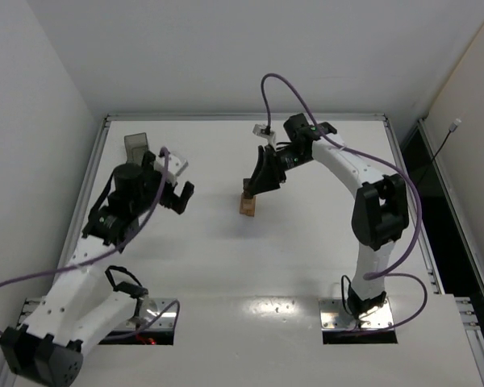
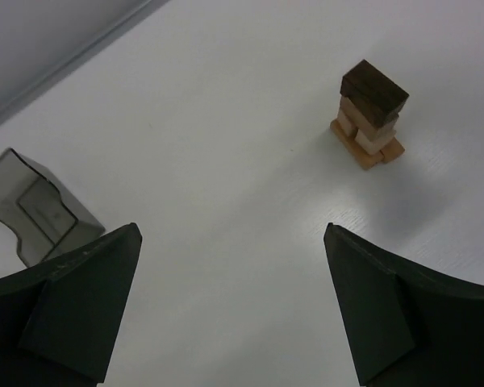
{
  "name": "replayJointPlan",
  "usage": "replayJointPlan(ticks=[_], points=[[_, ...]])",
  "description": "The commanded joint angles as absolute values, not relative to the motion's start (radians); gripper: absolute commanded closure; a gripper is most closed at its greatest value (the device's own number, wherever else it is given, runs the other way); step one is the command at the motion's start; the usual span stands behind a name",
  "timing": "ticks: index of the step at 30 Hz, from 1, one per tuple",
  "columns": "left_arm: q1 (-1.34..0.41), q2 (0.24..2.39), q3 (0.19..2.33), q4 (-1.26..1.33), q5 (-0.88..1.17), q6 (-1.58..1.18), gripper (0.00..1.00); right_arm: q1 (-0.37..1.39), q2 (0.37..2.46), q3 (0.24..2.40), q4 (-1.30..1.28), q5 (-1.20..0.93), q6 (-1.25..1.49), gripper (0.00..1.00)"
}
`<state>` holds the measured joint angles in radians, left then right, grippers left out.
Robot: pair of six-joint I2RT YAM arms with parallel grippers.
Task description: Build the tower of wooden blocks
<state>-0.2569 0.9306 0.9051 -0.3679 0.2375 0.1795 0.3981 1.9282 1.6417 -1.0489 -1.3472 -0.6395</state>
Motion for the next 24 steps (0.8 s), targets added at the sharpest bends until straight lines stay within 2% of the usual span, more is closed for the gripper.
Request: replayJointPlan(ticks=[1,4,9,11,17,24], points=[[-0.357,0.760,0.757,-0.235,0.137,0.423,0.07,0.370,1.916,1.637,-0.832,-1.594,-0.279,1.00],[-0.429,0.635,0.608,-0.192,0.184,0.636,0.17,0.348,1.936,1.663,-0.786,-1.594,-0.163,1.00],[-0.524,0.402,0.402,-0.089,0.294,0.970,0.20,0.348,1.989,1.811,-0.699,-1.594,0.066,1.00],[-0.525,0.371,0.313,0.036,0.343,1.009,0.26,0.348,2.000,1.889,-0.699,-1.594,0.089,1.00],[-0.543,0.420,0.238,0.302,0.439,1.022,0.32,0.406,2.023,2.005,-0.715,-1.594,0.089,1.00],[-0.684,0.525,0.227,0.627,0.356,1.022,0.37,0.477,1.996,1.964,-0.606,-1.594,0.089,1.00]])
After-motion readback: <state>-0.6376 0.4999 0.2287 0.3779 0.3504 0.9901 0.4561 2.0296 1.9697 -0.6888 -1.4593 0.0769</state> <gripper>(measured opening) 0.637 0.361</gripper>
